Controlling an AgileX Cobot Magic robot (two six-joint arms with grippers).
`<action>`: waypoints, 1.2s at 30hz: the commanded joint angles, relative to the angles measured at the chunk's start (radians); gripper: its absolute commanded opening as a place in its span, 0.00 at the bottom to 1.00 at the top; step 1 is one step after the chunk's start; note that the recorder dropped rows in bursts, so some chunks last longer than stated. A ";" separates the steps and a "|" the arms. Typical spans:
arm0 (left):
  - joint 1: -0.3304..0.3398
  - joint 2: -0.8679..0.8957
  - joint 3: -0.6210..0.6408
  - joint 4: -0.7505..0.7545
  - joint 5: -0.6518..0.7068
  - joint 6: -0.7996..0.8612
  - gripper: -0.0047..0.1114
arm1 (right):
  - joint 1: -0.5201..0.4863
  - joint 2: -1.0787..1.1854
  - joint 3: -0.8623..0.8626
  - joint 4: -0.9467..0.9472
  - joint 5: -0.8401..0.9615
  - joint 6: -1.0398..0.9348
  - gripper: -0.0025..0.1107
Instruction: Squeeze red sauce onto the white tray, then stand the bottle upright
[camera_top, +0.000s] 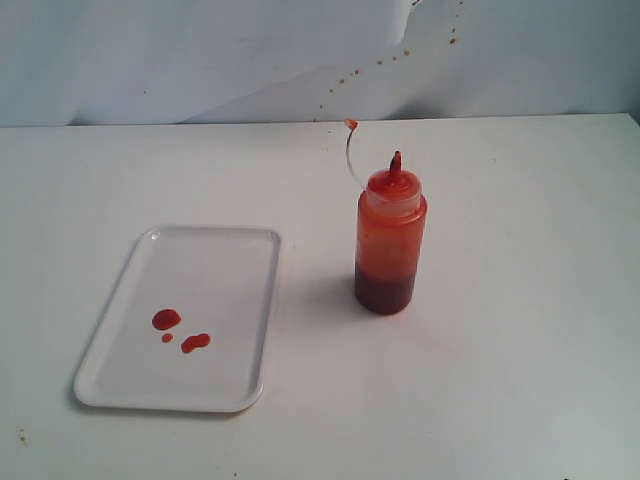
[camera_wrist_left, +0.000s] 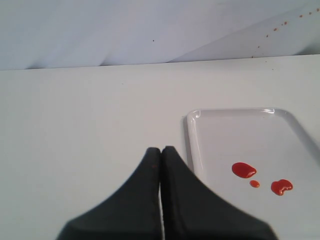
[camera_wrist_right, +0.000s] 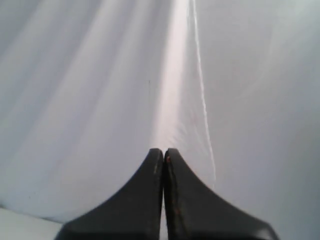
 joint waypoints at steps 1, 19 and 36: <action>0.001 -0.001 0.004 -0.002 -0.006 0.005 0.04 | -0.009 -0.118 0.005 0.006 -0.004 -0.002 0.02; 0.001 -0.001 0.004 -0.002 -0.006 0.005 0.04 | -0.257 -0.463 0.005 0.006 -0.004 -0.002 0.02; 0.001 -0.001 0.004 -0.002 -0.006 0.005 0.04 | -0.307 -0.595 0.005 0.006 -0.021 -0.002 0.02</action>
